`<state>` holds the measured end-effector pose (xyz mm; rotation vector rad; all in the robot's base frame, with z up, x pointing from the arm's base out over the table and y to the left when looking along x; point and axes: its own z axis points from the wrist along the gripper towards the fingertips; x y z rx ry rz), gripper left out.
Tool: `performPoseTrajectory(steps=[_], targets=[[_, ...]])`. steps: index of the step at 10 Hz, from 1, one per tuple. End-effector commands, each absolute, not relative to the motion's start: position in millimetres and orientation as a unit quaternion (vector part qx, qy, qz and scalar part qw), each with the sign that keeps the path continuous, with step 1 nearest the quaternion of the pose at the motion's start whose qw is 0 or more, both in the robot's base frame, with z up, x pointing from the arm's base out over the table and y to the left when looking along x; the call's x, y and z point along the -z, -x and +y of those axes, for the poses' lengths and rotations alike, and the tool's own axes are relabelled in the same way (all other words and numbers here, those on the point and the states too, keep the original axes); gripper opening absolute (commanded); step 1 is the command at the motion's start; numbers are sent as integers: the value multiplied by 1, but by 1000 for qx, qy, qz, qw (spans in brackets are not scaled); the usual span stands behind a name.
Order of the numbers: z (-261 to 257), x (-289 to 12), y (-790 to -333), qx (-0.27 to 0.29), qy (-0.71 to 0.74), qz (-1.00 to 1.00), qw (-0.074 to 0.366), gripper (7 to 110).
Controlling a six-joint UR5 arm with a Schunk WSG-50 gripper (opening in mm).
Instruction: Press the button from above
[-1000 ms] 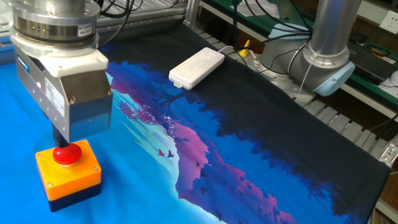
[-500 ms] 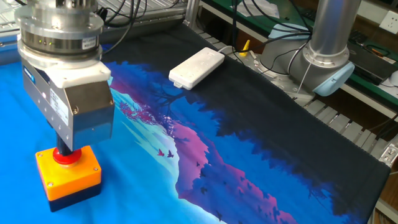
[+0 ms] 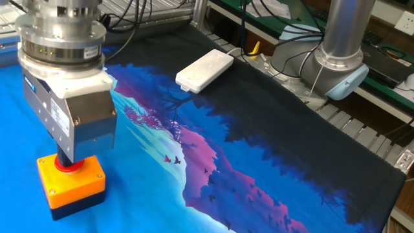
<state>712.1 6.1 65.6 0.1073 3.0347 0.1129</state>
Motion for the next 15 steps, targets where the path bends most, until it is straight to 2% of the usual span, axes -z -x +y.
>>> performPoseTrajectory(steps=[1, 4, 6, 9, 11, 13, 15], targets=[[7, -62, -714, -47, -38, 997, 55, 7], [7, -64, -712, -47, -39, 997, 48, 7], [9, -99, -705, -36, -39, 998, 24, 7], [20, -125, -708, -11, -32, 999, 37, 7], [27, -128, -708, -21, -35, 998, 39, 7], [36, -127, -693, -37, -80, 996, 7, 7], [37, -122, -705, -46, -93, 994, 21, 7]])
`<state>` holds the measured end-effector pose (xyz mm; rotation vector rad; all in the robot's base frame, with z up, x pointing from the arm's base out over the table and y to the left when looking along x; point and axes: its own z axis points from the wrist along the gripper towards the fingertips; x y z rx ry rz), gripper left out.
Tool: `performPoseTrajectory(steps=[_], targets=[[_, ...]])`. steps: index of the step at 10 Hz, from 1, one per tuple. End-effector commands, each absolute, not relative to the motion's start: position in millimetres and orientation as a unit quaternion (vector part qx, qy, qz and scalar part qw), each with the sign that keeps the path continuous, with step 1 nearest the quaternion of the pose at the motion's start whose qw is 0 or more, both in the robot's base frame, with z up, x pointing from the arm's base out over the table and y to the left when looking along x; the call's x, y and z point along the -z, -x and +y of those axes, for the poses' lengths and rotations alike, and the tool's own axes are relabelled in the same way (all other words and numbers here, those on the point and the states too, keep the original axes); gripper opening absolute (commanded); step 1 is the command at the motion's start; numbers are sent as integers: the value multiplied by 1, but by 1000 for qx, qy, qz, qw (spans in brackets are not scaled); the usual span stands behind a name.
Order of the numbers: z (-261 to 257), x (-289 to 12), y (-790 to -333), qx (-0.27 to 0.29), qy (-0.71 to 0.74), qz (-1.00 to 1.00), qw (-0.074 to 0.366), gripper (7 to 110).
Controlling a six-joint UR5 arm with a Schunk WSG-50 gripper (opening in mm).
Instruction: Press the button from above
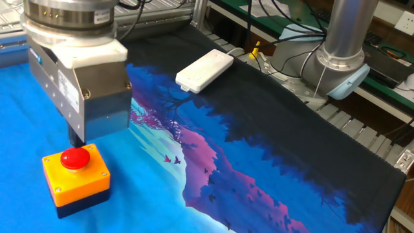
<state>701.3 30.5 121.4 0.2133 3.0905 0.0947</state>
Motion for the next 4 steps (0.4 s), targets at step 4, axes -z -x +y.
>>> performPoseTrajectory(steps=[4], targets=[[35, -108, -714, -64, -80, 994, 30, 7]])
